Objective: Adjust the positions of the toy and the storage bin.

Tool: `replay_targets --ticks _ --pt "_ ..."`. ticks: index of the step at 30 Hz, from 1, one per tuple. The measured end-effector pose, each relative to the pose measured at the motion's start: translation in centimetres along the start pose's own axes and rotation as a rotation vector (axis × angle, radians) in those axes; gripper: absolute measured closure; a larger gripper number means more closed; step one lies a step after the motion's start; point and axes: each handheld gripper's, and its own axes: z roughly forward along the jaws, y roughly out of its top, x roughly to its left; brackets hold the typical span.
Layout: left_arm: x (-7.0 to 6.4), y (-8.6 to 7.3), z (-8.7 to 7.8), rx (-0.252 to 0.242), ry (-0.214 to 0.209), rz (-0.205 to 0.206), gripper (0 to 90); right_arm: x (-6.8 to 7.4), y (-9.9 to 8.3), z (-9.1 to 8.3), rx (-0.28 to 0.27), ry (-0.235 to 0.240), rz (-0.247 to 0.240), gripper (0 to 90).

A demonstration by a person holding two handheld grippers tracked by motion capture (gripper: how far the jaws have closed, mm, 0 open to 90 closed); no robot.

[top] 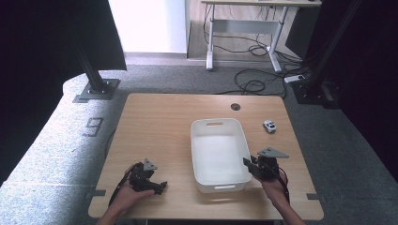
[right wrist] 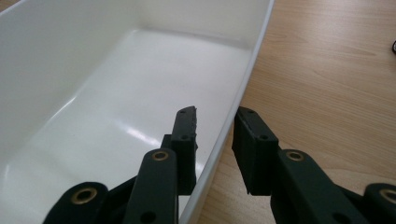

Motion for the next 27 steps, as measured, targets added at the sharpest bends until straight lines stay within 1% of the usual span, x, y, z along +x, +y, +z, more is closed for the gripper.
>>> replay_targets --ticks 10,14,16,27 --pt "0.0 0.0 -0.01 0.0 0.0 0.001 5.2 0.16 0.07 0.15 -0.004 -0.018 0.002 73.1" --pt "-0.01 0.0 -0.02 0.001 0.0 0.001 5.2 0.15 0.12 0.18 -0.007 -0.03 0.007 75.4" --pt "-0.01 0.0 -0.02 0.002 0.0 0.001 5.2 -0.02 0.25 0.32 -0.008 -0.023 0.027 76.1" --pt "0.0 0.0 -0.01 0.001 -0.001 0.001 5.1 -0.36 0.71 0.82 -0.007 -0.007 0.051 77.1"
